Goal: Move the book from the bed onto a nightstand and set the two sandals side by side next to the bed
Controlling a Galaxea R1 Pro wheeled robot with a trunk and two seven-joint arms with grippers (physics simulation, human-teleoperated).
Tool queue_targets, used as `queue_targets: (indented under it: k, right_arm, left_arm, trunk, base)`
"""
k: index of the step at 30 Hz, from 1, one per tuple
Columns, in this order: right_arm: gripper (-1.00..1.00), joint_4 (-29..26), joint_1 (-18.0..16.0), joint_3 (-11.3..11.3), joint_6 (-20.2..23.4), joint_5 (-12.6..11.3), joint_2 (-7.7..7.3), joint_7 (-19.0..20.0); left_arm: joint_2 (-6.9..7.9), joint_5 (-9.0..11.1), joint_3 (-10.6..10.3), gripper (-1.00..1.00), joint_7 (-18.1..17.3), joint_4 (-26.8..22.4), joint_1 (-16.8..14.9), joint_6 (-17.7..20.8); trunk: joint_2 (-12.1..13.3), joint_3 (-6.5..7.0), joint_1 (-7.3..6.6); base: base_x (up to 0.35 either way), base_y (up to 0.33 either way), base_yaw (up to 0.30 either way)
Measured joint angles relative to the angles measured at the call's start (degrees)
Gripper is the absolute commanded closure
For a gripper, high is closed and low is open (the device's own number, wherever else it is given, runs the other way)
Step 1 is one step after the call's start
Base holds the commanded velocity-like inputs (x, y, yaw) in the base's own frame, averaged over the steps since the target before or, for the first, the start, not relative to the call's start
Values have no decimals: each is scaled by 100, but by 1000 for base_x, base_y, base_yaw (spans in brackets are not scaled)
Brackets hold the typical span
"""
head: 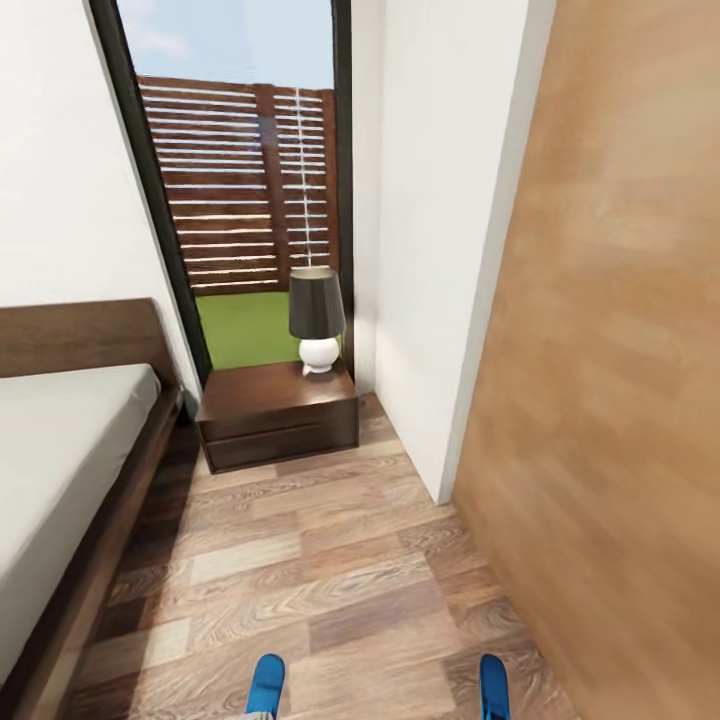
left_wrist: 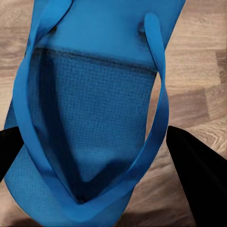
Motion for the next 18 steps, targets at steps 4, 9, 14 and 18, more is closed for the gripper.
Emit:
queue_targets:
  k: [4, 9, 14, 18]
  right_arm:
    - [100, 0, 0, -2, 0, 0, 0, 0]
    - [100, 0, 0, 1, 0, 0, 0, 0]
    - [100, 0, 0, 3, 0, 0, 0, 0]
    - [100, 0, 0, 1, 0, 0, 0, 0]
  left_arm:
    - [0, 0, 0, 100, 0, 0, 0, 0]
    - [0, 0, 0, 100, 0, 0, 0, 0]
    - [0, 0, 0, 100, 0, 0, 0, 0]
    - [0, 0, 0, 100, 0, 0, 0, 0]
  trunk:
    - [0, 0, 0]
    - [0, 0, 0]
    - [0, 0, 0]
    - [0, 0, 0]
  base:
    - [330, 0, 0]
    - [330, 0, 0]
    - [330, 0, 0]
    - [330, 0, 0]
